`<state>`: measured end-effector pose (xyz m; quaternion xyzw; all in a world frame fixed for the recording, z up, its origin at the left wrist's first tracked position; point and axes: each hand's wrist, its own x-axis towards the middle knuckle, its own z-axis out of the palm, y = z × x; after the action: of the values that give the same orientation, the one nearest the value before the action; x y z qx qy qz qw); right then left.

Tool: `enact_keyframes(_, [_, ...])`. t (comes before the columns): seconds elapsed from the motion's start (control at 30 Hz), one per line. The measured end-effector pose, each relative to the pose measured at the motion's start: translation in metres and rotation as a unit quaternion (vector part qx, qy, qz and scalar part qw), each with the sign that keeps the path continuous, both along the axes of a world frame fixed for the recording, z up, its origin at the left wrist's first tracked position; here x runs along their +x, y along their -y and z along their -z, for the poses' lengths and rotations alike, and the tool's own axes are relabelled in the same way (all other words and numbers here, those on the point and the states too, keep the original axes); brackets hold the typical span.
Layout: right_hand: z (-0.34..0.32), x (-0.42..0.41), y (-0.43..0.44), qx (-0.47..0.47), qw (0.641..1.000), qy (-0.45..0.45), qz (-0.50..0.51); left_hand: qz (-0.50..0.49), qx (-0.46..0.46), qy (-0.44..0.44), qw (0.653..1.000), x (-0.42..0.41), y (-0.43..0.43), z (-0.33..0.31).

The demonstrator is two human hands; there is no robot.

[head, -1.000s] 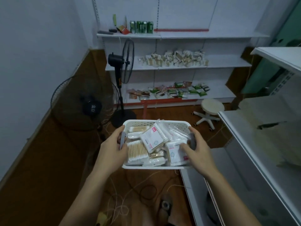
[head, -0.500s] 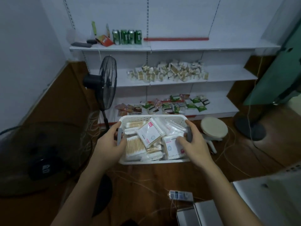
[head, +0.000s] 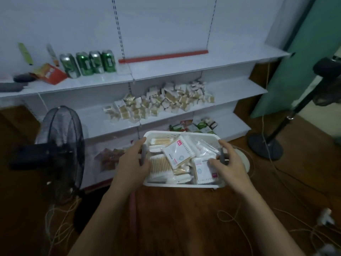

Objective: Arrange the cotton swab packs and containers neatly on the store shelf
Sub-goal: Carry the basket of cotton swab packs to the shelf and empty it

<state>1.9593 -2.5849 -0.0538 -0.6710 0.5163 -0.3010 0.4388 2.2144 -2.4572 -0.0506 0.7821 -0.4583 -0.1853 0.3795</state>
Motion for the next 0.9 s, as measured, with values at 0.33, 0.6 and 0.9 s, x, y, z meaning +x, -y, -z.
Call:
enact_keyframes(0.33, [-0.008, -0.031, 0.158, -0.011, 0.976, 0.077, 0.202, 0.15, -0.011, -0.025, 0.988, 0.0, 0.258, -0.001])
enact_keyframes(0.6, [0.006, -0.101, 0.291, 0.009, 0.964, 0.1, 0.247, 0.225, -0.009, -0.033, 0.974, -0.063, 0.438, 0.014])
enact_keyframes(0.9, [-0.01, -0.129, 0.469, 0.029, 0.972, 0.116, 0.203, 0.14, -0.037, -0.154, 0.977, -0.098, 0.572, 0.012])
